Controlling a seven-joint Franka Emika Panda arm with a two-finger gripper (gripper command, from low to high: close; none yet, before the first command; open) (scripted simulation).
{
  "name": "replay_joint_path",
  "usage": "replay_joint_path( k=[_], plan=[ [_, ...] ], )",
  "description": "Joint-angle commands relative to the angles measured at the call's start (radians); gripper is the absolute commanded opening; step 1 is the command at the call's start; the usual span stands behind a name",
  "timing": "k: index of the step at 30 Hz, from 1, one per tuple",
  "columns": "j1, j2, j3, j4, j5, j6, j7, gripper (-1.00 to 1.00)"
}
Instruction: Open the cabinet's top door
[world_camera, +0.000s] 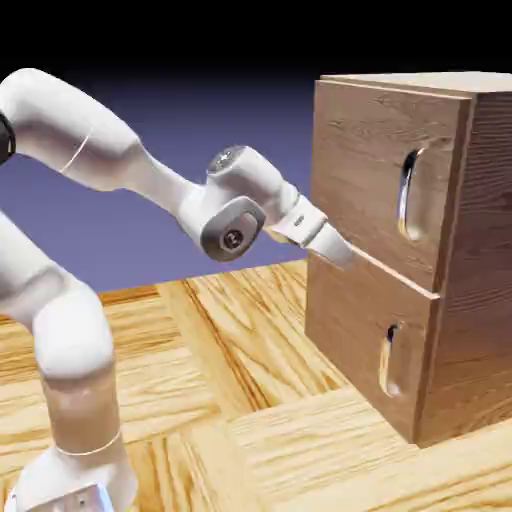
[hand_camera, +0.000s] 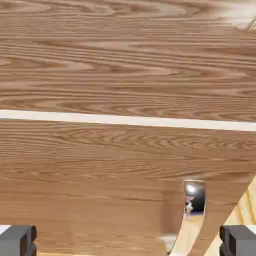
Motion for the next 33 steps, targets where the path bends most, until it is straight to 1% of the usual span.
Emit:
replay_joint_path(
  k=[1, 33],
  plan=[
    [0.015, -0.007, -0.016, 0.006, -0.044, -0.004, 0.032, 1.0],
    [0.494, -0.215, -0.537, 0.201, -1.435, -0.121, 1.05, 1.0]
  ],
)
